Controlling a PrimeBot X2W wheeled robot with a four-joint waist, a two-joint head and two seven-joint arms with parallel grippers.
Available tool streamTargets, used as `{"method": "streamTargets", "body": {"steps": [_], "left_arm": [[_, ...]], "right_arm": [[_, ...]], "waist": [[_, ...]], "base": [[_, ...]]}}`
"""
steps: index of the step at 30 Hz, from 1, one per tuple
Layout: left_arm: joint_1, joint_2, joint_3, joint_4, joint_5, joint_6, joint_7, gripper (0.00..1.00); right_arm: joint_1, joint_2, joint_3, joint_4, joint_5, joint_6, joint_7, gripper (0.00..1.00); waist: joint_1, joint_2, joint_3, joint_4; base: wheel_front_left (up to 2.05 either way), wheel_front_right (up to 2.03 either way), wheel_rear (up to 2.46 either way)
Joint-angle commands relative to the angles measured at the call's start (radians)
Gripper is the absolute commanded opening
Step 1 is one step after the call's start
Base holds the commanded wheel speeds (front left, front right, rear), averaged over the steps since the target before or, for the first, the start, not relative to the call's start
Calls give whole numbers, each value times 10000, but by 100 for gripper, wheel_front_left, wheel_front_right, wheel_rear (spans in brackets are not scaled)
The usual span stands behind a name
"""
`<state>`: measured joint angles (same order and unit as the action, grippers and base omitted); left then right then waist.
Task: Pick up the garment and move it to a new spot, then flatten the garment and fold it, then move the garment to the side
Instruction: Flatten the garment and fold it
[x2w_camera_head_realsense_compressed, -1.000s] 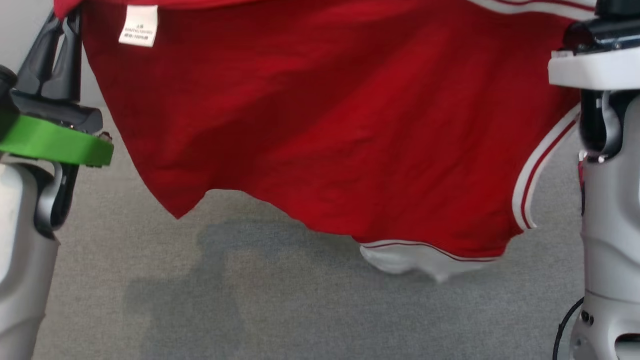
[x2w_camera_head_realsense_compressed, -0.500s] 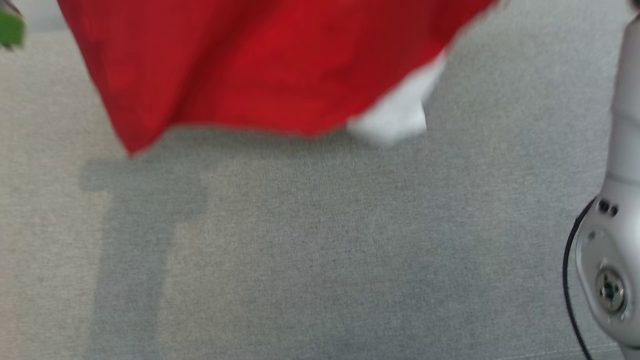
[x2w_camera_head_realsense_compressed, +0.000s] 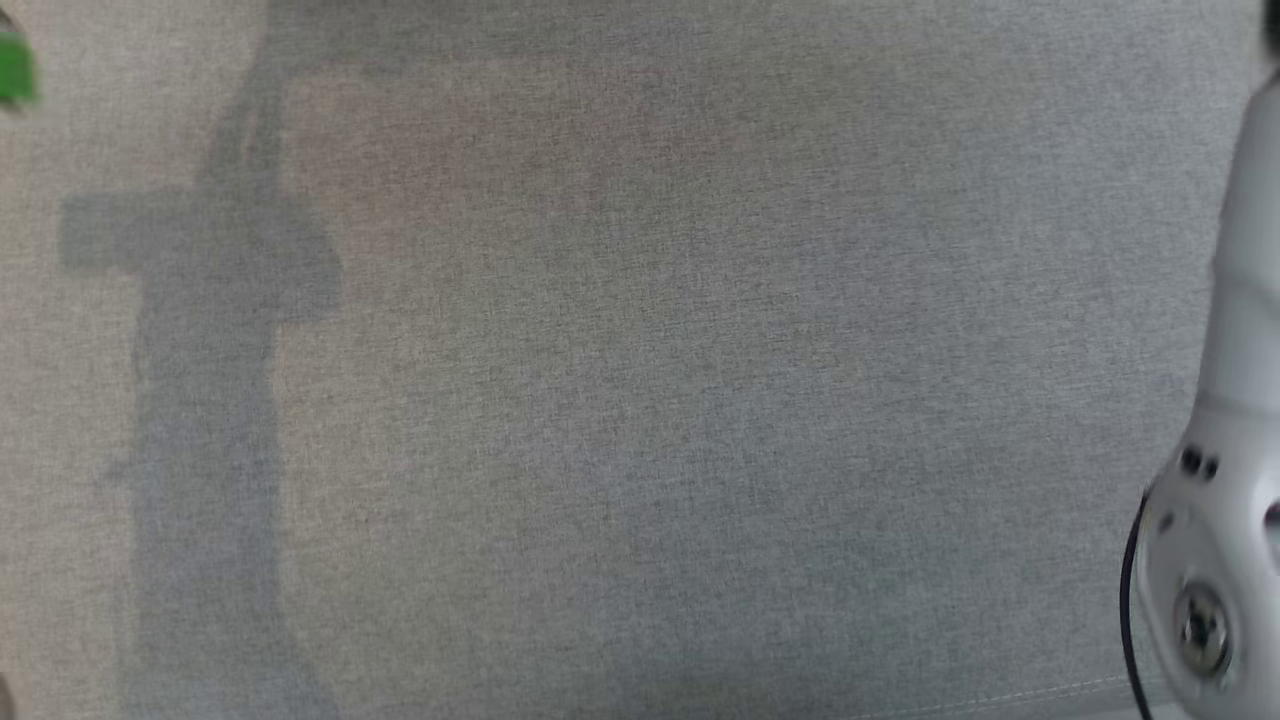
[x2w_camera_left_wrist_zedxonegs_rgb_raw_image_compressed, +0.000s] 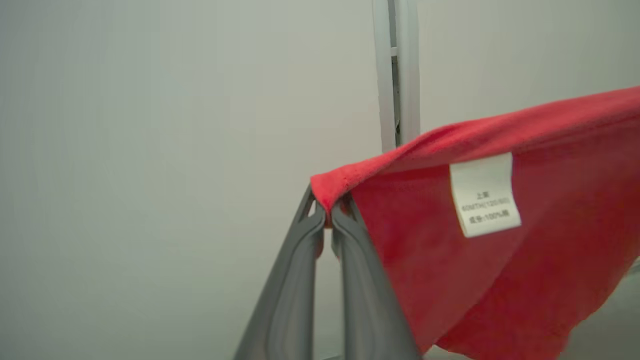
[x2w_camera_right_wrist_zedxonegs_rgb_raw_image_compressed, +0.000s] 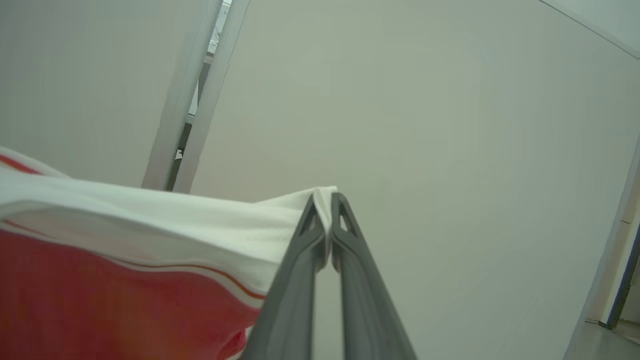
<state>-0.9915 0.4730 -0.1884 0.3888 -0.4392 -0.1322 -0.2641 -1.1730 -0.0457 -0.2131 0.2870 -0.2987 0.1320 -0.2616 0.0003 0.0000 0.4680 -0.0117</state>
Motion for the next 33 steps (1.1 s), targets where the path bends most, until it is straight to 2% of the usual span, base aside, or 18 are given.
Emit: {"method": "streamTargets", "body": {"steps": [1, 9, 15, 23, 33], "left_arm": [[707, -100, 244, 12, -99, 26, 7, 0], [4474, -1401, 1168, 271, -178, 34, 7, 0], [6702, -2157, 1326, 372, 83, 35, 5, 0], [9008, -2850, 1526, 648, 573, 34, 4, 0], [11130, -3680, 1686, 589, 1143, 34, 4, 0]], "right_arm": [[707, -89, -20, -45, 207, -26, -42, 0], [5272, -115, 361, -52, 1969, -35, -43, 0], [8009, -105, 587, 246, 3012, -34, -45, 0], [10221, -88, 1216, 387, 3152, -32, -46, 0], [12272, -89, 1238, 511, 3648, -32, -46, 0]], "waist": [[-3, 0, -100, 24], [-3, 0, -839, -18], [-3, 0, -1575, -52], [-3, 0, -2733, -146], [-3, 0, -3832, 13]], "base": [[0, 0, 0], [0, 0, 0], [0, 0, 0], [0, 0, 0], [0, 0, 0]]}}
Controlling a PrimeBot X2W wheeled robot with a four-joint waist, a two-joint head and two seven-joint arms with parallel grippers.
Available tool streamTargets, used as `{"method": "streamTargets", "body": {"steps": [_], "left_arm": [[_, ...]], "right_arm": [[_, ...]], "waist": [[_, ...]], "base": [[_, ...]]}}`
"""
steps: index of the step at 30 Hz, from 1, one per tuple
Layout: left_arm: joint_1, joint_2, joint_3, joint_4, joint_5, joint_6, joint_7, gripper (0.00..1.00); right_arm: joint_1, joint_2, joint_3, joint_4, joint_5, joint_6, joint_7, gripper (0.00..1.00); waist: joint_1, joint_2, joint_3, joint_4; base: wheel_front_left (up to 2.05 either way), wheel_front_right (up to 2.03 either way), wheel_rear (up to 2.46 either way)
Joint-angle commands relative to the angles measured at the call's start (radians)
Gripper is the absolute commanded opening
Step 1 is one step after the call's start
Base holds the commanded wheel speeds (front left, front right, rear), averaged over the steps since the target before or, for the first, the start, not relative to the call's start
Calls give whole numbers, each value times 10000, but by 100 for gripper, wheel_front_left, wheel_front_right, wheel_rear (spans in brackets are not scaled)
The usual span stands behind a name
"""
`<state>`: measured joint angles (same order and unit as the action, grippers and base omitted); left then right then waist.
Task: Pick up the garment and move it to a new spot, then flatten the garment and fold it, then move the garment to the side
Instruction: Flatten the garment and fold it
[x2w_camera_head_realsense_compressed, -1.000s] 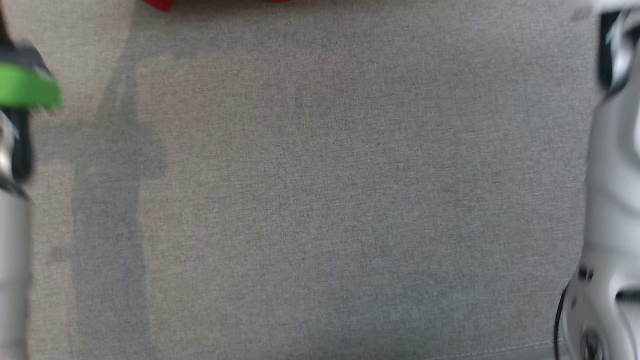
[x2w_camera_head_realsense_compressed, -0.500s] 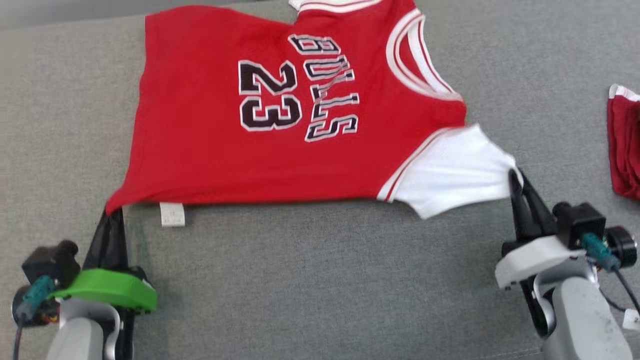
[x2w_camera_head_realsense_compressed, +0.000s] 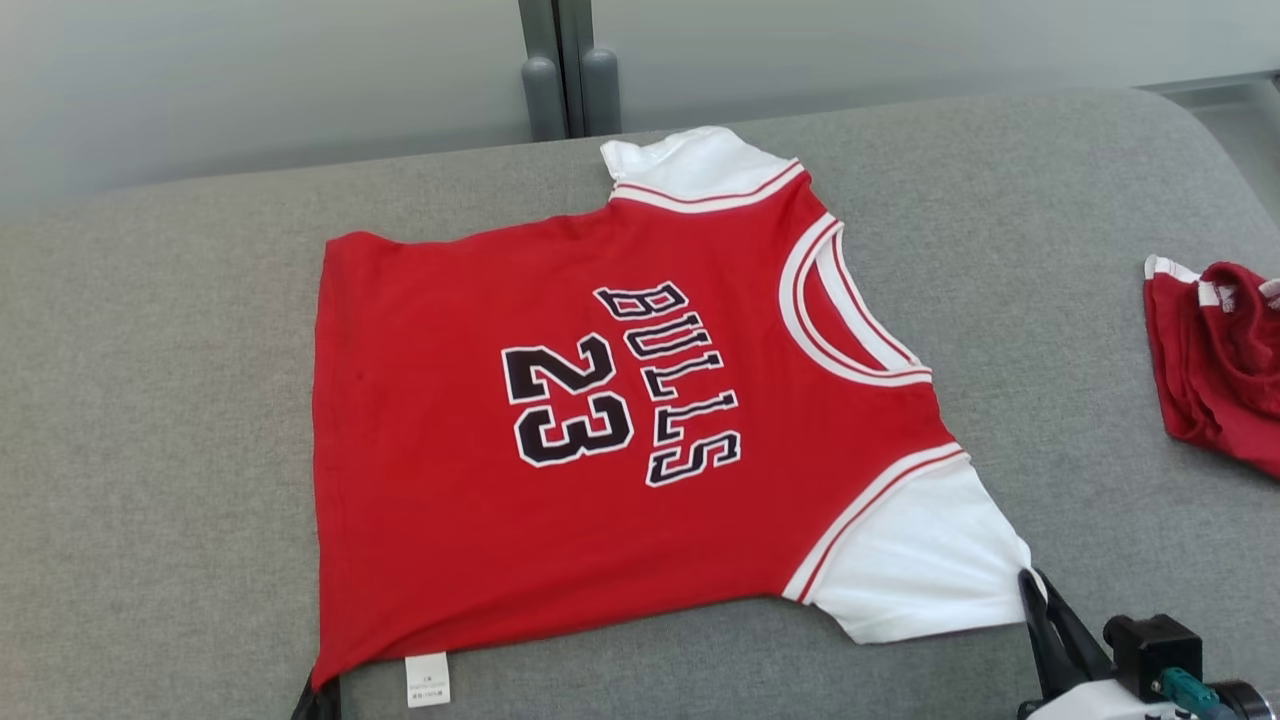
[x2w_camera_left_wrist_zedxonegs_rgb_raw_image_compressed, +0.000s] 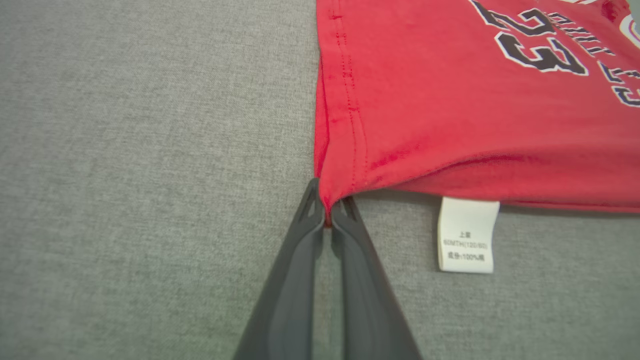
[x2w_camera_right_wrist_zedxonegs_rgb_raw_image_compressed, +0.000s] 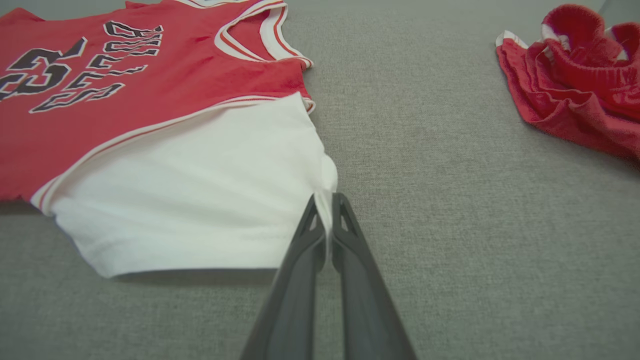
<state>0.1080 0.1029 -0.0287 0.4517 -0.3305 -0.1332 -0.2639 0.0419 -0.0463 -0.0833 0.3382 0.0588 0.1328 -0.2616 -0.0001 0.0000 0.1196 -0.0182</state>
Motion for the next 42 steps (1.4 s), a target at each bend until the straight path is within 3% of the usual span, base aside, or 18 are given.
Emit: {"method": "streamTargets", "body": {"steps": [1, 6, 14, 23, 32, 33, 34, 42], "left_arm": [[245, -17, 87, -93, 92, 43, 2, 0], [297, -87, 116, -659, 207, 42, 2, 0], [-1164, 199, -504, -1318, 135, 37, 2, 0], [-3554, 599, -964, -562, -139, 37, 2, 0], [-5103, 960, -1249, 401, -329, 36, 3, 0], [-5219, 964, -1222, 474, -382, 36, 2, 92], [-5286, 965, -1211, 516, -393, 36, 2, 100], [-4828, 701, -828, 290, -89, 36, 3, 100]], "right_arm": [[254, -84, -60, -4, 120, -40, -46, 0], [426, -82, -124, -316, 338, -40, -46, 0], [-1184, -68, -239, -857, 537, -32, -46, 0], [-3854, -67, 182, -62, -302, -31, -46, 0], [-5941, -70, -34, 1038, -1258, -31, -46, 0], [-6082, -71, -76, 1165, -1286, -31, -46, 48], [-6174, -62, -78, 1227, -1293, -31, -46, 100], [-5683, -80, -398, 521, -1272, -31, -45, 100]], "waist": [[1, 0, -387, 90], [1, 0, -469, 156], [1, 0, 38, 205], [1, 0, 1283, 293], [1, 0, 2290, 327], [1, 0, 2355, 341], [1, 0, 2394, 353], [1, 0, 2346, 455]], "base": [[0, 0, 0], [0, 0, 0], [0, 0, 0], [0, 0, 0], [0, 0, 0], [0, 0, 0], [0, 0, 0], [0, 0, 0]]}}
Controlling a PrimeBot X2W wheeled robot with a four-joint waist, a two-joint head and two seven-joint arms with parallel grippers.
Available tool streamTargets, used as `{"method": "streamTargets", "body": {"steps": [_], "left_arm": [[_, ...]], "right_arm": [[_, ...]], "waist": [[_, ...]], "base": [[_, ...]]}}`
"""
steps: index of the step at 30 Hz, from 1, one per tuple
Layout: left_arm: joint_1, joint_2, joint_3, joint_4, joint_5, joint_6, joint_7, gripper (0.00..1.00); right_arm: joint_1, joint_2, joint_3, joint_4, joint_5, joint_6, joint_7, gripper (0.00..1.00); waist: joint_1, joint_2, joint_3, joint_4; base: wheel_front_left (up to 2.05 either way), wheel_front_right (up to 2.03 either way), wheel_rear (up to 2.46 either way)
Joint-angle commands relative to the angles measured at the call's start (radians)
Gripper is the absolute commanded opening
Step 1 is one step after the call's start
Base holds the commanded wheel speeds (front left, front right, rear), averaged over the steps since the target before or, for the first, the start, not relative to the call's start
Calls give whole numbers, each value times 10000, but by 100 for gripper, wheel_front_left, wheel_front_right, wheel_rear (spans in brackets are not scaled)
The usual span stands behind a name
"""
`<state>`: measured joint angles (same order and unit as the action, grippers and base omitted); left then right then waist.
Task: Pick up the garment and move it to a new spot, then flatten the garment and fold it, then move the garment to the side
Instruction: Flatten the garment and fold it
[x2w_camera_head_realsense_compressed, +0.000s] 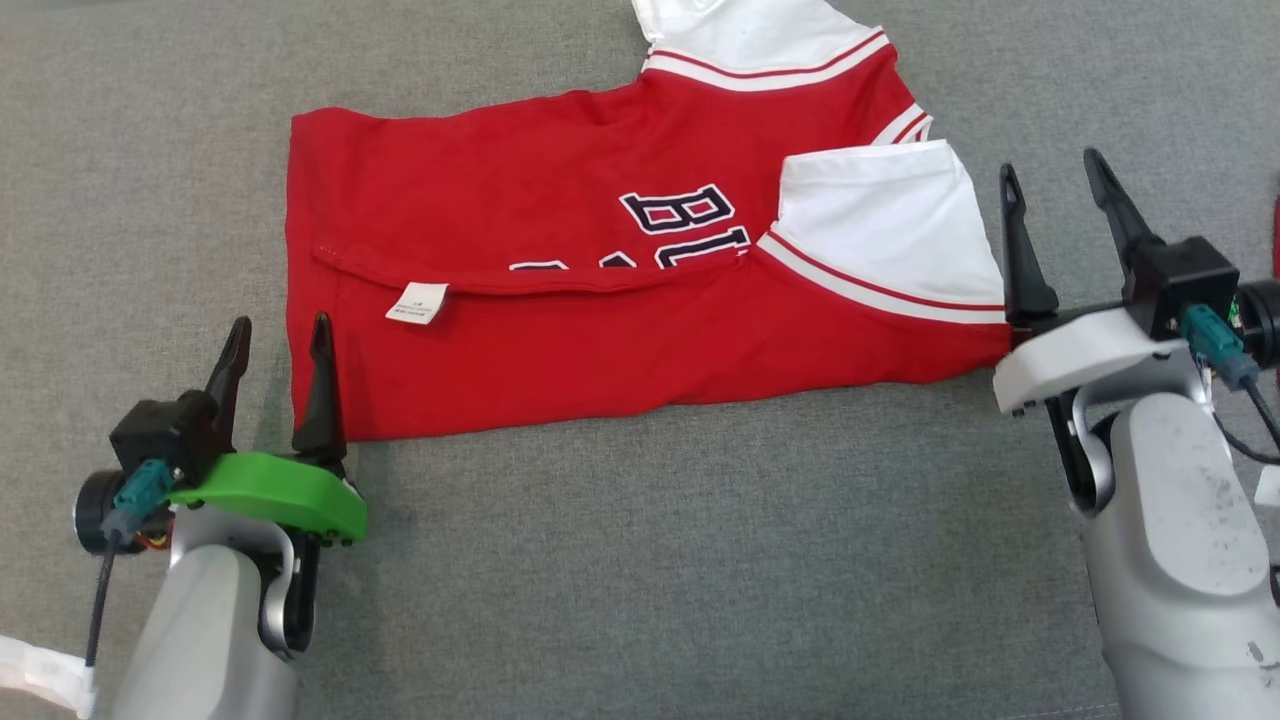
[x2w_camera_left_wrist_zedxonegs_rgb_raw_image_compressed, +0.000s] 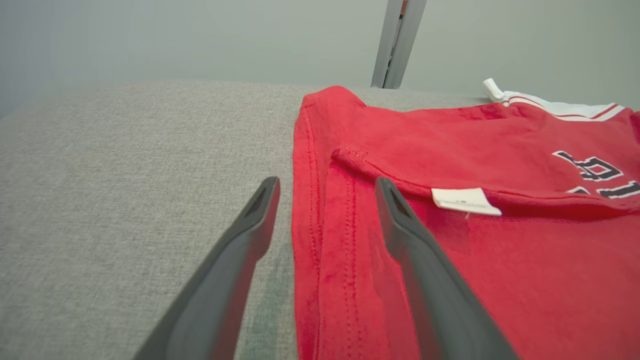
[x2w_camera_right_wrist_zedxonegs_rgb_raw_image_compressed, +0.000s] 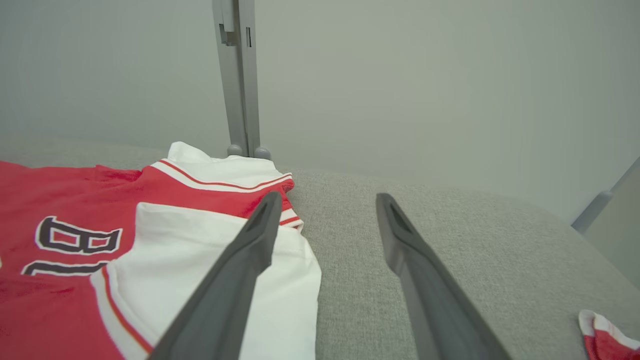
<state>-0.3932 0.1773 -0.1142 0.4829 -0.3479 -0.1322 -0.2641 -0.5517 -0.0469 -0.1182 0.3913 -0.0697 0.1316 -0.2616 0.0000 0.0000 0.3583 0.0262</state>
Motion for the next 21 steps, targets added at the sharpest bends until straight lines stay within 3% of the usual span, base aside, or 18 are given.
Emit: {"method": "streamTargets", "body": {"steps": [1, 11, 18, 19, 20, 21], "left_arm": [[296, -116, 51, -73, 137, 26, 5, 100], [819, -311, 151, 490, 257, 26, 4, 100], [527, -206, -416, 2049, 143, 26, 91, 100], [520, -210, -544, 2239, 131, 26, 99, 100], [512, -253, -711, 2467, 26, 26, 124, 73], [496, -259, -866, 2607, -4, 26, 127, 40]], "right_arm": [[417, -56, -4, -31, -39, -19, -45, 100], [1540, -56, 22, 872, -2, -19, -45, 100], [1342, -35, 631, 2380, 21, -9, 33, 100], [1341, -16, 745, 2591, -11, -7, 43, 75], [1321, 2, 865, 2790, 70, -7, 49, 25], [1306, 14, 972, 2905, 107, 0, 50, 0]], "waist": [[0, 0, -77, 17], [0, 0, -3, -102], [0, 0, 102, -148], [0, 0, 87, -146], [0, 0, 58, -139], [0, 0, 21, -130]], "base": [[0, 0, 0], [0, 0, 0], [0, 0, 0], [0, 0, 0], [0, 0, 0], [0, 0, 0]]}}
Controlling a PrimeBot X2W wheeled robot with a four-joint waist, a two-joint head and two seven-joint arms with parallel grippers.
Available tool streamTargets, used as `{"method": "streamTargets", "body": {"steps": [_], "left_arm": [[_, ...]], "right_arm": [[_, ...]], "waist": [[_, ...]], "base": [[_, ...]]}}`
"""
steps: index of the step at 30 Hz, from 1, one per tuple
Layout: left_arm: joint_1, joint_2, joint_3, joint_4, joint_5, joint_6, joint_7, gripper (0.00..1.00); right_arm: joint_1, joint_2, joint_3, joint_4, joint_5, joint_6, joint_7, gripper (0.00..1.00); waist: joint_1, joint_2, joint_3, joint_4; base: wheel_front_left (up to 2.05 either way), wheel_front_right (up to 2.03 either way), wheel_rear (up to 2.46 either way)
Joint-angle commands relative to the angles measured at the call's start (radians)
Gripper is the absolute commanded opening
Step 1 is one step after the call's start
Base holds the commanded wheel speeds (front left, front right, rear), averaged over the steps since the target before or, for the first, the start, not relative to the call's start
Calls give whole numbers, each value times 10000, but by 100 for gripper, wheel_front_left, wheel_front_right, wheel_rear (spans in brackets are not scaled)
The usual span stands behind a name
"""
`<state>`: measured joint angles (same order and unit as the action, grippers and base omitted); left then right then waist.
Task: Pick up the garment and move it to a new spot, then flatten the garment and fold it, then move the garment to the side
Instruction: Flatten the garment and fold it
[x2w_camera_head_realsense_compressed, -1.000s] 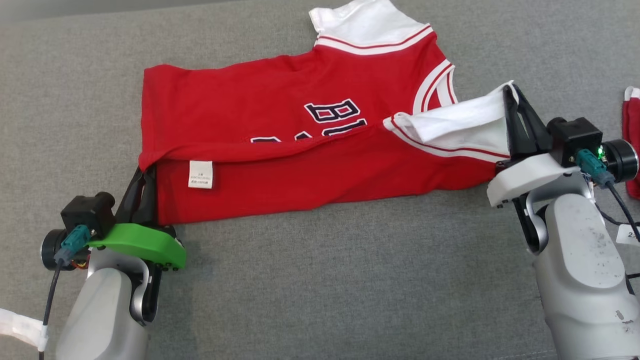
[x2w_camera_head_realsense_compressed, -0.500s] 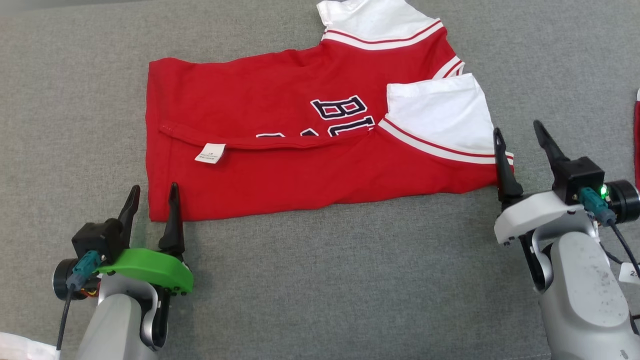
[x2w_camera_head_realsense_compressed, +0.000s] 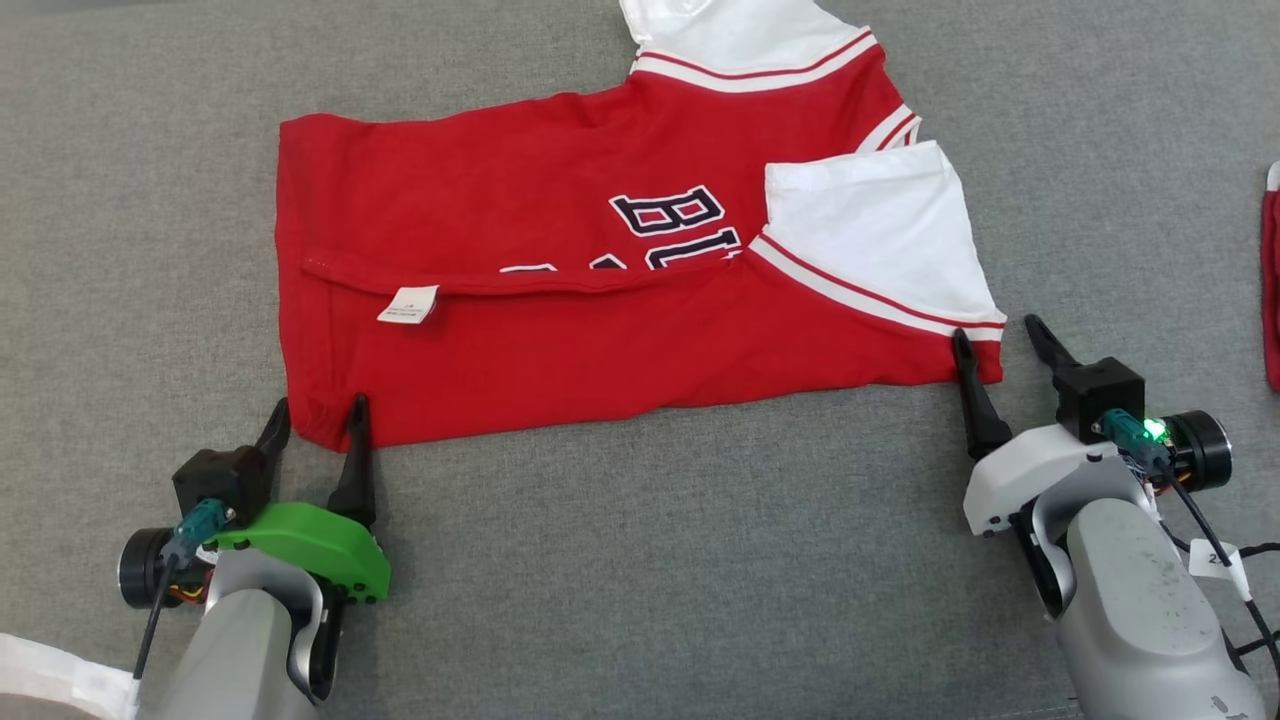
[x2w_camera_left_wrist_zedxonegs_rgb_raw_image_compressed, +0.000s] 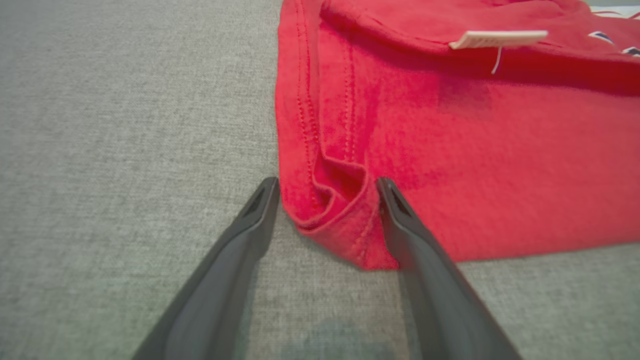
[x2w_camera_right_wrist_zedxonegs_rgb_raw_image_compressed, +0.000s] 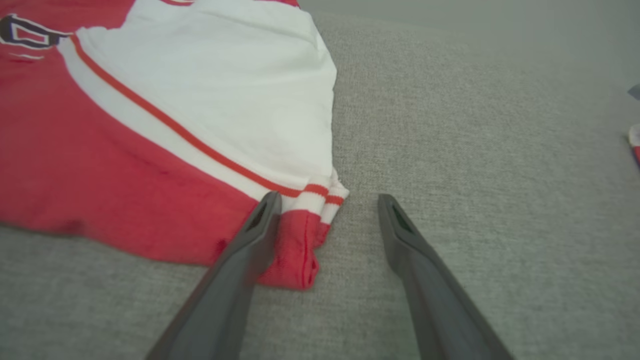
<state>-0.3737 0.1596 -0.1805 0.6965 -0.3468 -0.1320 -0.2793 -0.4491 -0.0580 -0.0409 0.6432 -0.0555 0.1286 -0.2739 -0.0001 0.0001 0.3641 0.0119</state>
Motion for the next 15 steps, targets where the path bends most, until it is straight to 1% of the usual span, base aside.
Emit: {"method": "streamTargets", "body": {"steps": [1, 4, 6, 10, 12, 15], "left_arm": [[294, -82, -364, 545, -56, 18, 283, 0], [372, -73, -512, 584, -224, 18, 281, 0], [496, -41, -313, 392, -295, 20, 237, 0], [878, -146, 424, -4, -237, 24, 176, 0], [1227, -280, 818, -214, -70, 26, 168, 0], [1908, -515, 1145, -347, 221, 26, 168, 0]], "right_arm": [[282, 133, 273, 488, -36, 51, 176, 0], [385, 75, 137, 304, 115, 34, 169, 0], [495, 51, 79, 100, 244, 34, 150, 0], [823, 41, -101, -207, 526, 13, 121, 0], [1093, 31, -256, -240, 688, 11, 103, 0], [1641, 25, -382, -226, 885, 8, 100, 0]], "waist": [[1, -1, -99, 19], [1, -1, -358, 46], [1, -1, -560, 63], [1, -1, -1134, 74], [1, -1, -1530, 64], [1, -1, -2243, 74]], "base": [[0, 0, 0], [0, 0, 0], [0, 0, 0], [0, 0, 0], [0, 0, 0], [0, 0, 0]]}}
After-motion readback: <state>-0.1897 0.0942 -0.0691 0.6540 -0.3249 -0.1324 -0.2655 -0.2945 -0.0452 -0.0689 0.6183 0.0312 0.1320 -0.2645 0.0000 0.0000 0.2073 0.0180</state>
